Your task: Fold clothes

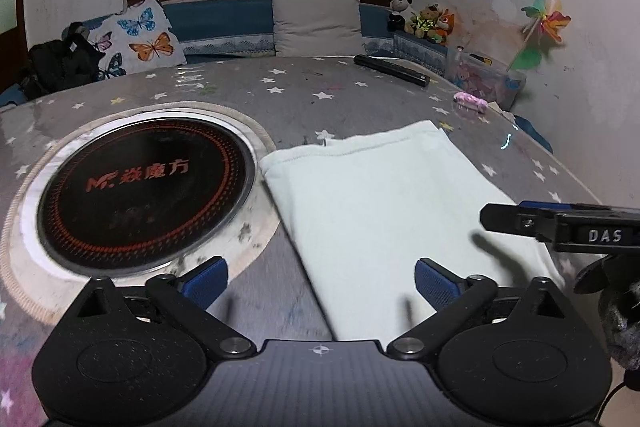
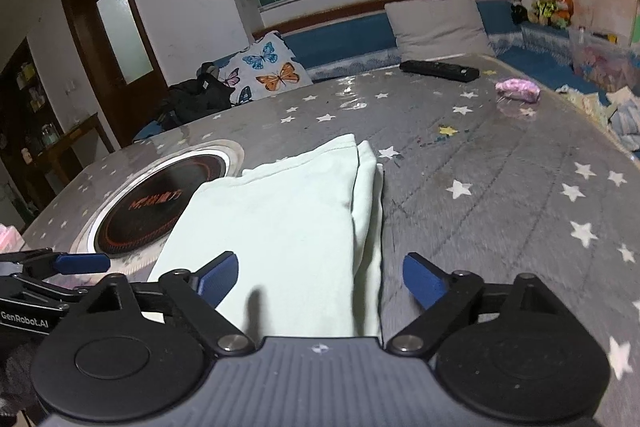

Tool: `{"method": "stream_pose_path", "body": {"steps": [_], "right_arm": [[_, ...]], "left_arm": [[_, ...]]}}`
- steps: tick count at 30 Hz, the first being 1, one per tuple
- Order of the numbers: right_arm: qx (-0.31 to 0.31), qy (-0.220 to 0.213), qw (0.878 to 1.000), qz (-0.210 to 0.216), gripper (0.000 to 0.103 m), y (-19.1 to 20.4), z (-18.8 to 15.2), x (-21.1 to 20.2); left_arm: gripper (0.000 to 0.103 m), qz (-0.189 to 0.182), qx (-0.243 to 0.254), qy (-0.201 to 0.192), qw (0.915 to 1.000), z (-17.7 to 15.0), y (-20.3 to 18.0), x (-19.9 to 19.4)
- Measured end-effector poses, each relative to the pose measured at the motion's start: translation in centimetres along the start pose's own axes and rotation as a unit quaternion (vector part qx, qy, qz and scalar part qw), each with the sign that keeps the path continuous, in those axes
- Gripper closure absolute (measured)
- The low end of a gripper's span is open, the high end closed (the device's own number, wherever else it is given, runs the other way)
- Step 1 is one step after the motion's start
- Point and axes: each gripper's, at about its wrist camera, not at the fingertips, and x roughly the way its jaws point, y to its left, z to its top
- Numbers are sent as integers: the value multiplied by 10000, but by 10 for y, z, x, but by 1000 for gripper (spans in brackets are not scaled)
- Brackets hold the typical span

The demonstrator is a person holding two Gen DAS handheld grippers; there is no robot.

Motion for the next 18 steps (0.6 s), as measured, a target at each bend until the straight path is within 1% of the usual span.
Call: {"method": "stream_pose_path", "body": {"steps": [1, 3, 5, 6, 7, 10, 13, 15, 16, 17, 18], "right_arm": [[12, 26, 10000, 2, 17, -2, 2, 4], [38, 75, 10000, 7, 19, -5, 7, 12], [98, 143, 9998, 69, 26, -9, 11, 20], [134, 181, 9997, 105, 28, -11, 12, 23], [170, 220, 9995, 141, 32, -13, 14, 26], [199, 275, 9992, 221, 36, -15, 16, 32], [270, 318, 9985, 357, 44, -17, 17, 36], [317, 341, 9980, 429, 49, -18, 18, 38], [324, 356, 9978, 455, 54, -18, 19, 38], [342, 371, 9976, 479, 55, -18, 19, 39], [354, 383, 9974, 500, 55, -19, 19, 39]], "left_arm": [[8, -31, -48, 38, 10000, 3, 1, 4], [13, -92, -145, 117, 9998, 8, 4, 12], [15, -114, -214, 183, 9995, 11, 5, 18], [17, -118, -248, 215, 9994, 12, 6, 21], [18, -146, -281, 246, 9992, 13, 7, 23], [24, -239, -370, 343, 9984, 15, 9, 28], [28, -277, -396, 379, 9981, 18, 10, 32], [36, -298, -402, 387, 9980, 20, 10, 33], [39, -328, -421, 399, 9978, 21, 10, 34], [47, -358, -440, 410, 9975, 22, 10, 35], [49, -389, -459, 422, 9973, 23, 10, 36]]}}
